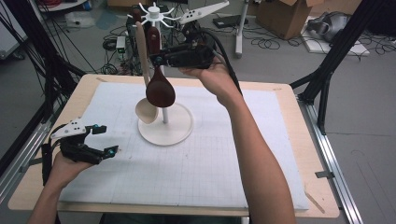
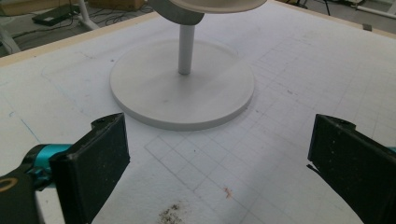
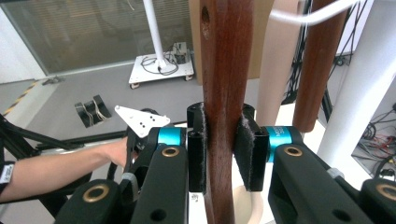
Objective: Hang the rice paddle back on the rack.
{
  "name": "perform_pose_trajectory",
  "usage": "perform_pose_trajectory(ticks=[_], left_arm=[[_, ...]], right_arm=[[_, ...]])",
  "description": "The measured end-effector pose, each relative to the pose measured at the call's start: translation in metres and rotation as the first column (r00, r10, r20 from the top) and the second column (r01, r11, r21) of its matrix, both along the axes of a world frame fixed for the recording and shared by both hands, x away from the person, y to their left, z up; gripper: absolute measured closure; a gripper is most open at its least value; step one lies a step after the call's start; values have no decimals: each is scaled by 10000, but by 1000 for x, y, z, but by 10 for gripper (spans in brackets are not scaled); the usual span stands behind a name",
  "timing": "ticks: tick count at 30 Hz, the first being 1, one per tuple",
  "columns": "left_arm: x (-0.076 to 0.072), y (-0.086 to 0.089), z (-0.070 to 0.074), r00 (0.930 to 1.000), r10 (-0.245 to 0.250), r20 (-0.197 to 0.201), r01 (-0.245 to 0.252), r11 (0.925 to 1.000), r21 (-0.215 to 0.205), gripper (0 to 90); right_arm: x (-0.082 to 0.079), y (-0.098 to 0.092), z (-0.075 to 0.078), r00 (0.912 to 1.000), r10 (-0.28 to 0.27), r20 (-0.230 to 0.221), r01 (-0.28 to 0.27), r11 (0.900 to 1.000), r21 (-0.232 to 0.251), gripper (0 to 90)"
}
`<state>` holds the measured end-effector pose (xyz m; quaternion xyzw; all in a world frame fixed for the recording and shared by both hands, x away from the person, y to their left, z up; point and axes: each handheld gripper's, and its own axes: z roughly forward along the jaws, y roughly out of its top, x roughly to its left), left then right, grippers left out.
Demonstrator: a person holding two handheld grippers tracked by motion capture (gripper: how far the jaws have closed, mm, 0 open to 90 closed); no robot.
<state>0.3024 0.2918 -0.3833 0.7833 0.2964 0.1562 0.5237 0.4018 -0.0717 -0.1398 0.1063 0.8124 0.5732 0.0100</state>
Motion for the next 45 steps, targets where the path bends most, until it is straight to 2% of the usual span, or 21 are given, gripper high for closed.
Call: perform_pose_trajectory(ticks=[4, 14, 23, 34, 39, 45], left_arm=[[-1, 2, 2, 10000, 43, 64, -43, 10000, -50, 56], [-2, 4, 2, 10000, 26, 75, -25, 10000, -68, 56], [-2, 3, 2, 10000, -4, 87, 5, 10000, -72, 56], [-2, 2, 1, 10000, -61, 30, 61, 10000, -32, 56], [-2, 2, 1, 10000, -74, 37, 74, 10000, -16, 56], [-2, 2, 0, 10000, -62, -16, 62, 10000, 9, 56]], right_arm=[[3, 2, 4, 9999, -72, -78, 72, 9999, -91, 763], [12, 3, -1, 9991, -347, -237, 340, 9990, -276, 763], [18, 3, -4, 9980, -595, -234, 590, 9980, -230, 760], [20, -1, -10, 9963, -827, -213, 829, 9965, 115, 739], [18, -8, -10, 9949, -984, -212, 991, 9946, 311, 665], [10, -28, -15, 9904, -1368, -199, 1379, 9882, 667, 451]])
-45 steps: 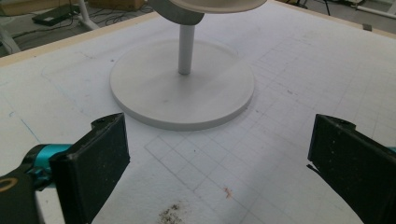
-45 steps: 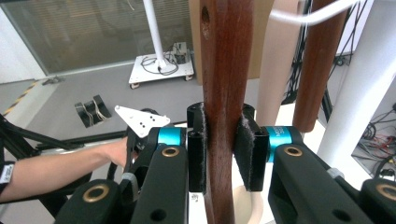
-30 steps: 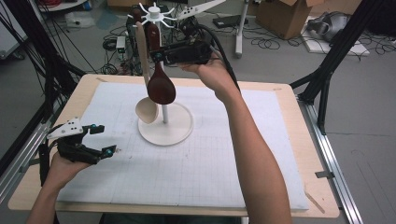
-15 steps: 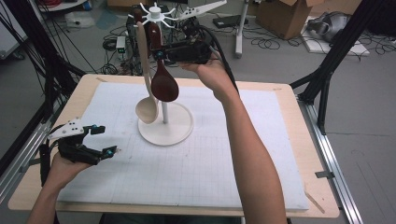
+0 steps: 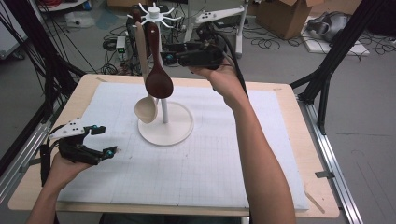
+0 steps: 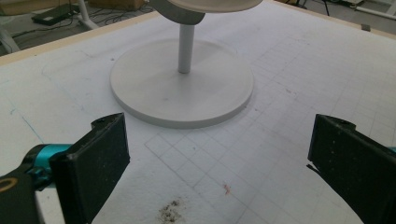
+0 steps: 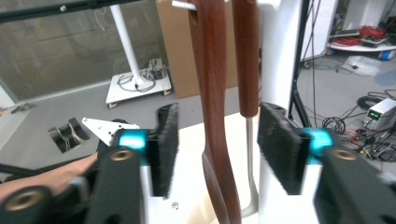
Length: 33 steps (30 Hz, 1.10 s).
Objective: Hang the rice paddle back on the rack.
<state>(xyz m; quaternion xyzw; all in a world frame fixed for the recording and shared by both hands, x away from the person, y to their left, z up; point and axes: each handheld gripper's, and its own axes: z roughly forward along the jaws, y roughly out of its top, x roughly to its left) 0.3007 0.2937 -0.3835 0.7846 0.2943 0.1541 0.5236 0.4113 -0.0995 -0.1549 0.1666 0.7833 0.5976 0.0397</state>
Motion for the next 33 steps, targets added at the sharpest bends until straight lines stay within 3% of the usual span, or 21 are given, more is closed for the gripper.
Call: perform_pose_trajectory(ticks=[4, 10, 22, 33], left_arm=[[1, -1, -1, 10000, -11, -5, 11, 10000, 28, 56], [0, -3, -1, 9999, -63, -90, 63, 10000, 69, 56], [1, -4, -2, 9999, -44, -92, 45, 9999, 98, 56], [0, -4, -3, 9998, 58, -205, -57, 10000, 63, 21]], right_arm=[[-6, -17, -9, 9959, -895, 91, 893, 9959, 166, 301], [-15, -35, -25, 9872, -1577, 240, 1570, 9872, 262, 202], [-23, -64, -61, 9722, -2334, 160, 2336, 9723, -60, 135], [-31, -84, -100, 9624, -2714, -140, 2714, 9625, -6, 105]])
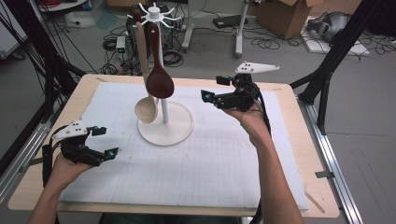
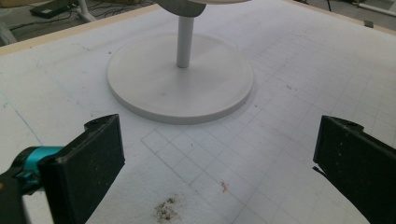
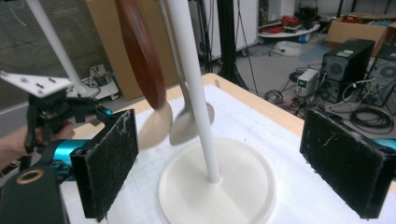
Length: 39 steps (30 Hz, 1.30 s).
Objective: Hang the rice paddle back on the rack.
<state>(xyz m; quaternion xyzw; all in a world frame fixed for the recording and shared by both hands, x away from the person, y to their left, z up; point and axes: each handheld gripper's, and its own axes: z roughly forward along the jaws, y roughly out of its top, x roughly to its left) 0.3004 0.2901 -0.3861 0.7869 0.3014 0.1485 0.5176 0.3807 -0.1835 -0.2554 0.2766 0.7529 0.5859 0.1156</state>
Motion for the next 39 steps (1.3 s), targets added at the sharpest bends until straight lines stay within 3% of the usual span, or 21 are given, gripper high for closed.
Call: perform_pose_trajectory(ticks=[6, 10, 18, 39], left_arm=[[-1, 0, 0, 10000, -14, -12, 14, 10000, 24, 21], [-1, 2, 0, 10000, 34, -19, -34, 10000, 3, 21], [-3, 1, -1, 9999, -22, -112, 22, 10000, 34, 18], [-2, 1, -2, 9998, -8, -218, 9, 10000, 32, 17]], right_arm=[[-6, -7, -21, 9996, -202, -205, 198, 9996, -183, 102], [-11, -9, -39, 9982, -440, -410, 420, 9979, -495, 22], [-20, -16, -69, 9952, -662, -718, 616, 9960, -645, 11], [-48, -47, -107, 9844, -1463, -974, 1392, 9873, -765, 1]])
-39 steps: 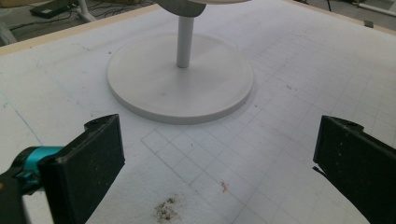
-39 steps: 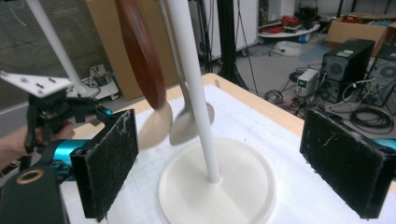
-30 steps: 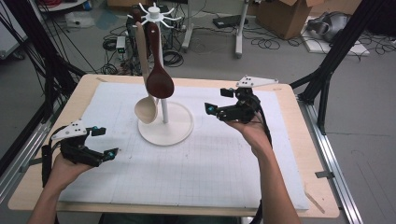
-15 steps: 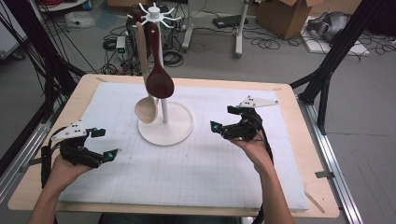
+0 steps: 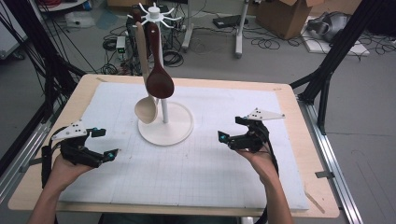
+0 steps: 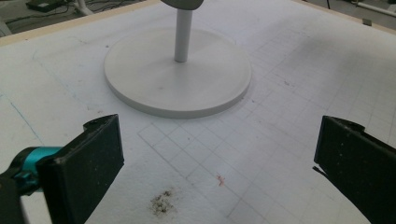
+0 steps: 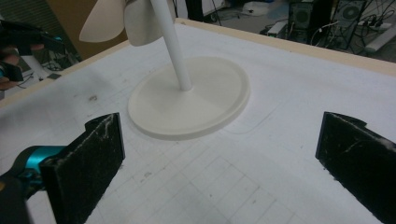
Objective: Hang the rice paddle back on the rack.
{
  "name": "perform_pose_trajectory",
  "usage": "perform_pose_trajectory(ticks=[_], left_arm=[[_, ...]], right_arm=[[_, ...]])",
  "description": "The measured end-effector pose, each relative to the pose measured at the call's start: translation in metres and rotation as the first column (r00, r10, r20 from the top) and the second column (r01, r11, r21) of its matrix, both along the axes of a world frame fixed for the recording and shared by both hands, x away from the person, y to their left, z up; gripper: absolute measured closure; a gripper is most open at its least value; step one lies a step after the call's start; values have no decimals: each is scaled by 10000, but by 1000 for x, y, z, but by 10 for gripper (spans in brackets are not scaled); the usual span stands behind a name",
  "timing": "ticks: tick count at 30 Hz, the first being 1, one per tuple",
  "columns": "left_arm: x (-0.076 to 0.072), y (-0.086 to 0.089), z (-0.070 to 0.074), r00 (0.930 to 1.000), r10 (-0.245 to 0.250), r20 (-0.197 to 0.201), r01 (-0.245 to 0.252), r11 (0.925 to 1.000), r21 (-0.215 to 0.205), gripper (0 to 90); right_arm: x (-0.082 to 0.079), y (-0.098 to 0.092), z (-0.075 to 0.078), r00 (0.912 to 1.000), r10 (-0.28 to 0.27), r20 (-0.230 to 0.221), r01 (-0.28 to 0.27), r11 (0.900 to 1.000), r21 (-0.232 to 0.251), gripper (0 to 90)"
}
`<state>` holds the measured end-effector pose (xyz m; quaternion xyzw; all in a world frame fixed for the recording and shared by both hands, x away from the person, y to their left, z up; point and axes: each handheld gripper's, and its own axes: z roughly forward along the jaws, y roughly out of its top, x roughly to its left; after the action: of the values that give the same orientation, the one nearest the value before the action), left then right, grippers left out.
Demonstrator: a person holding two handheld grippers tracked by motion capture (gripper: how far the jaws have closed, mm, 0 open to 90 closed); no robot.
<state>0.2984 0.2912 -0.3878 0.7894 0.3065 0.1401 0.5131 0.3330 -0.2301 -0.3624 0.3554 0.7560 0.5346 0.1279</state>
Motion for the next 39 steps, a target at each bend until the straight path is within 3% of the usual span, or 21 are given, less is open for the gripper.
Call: perform_pose_trajectory(ticks=[20, 39], left_arm=[[1, -2, -4, 9999, -64, -160, 65, 10000, 67, 17], [2, -2, -14, 9992, -6, -401, 9, 10000, 69, 17]], right_arm=[[-25, -30, -30, 9964, -822, -210, 822, 9966, -48, 2], [-57, -59, -58, 9845, -1738, -244, 1741, 9847, 105, 2]])
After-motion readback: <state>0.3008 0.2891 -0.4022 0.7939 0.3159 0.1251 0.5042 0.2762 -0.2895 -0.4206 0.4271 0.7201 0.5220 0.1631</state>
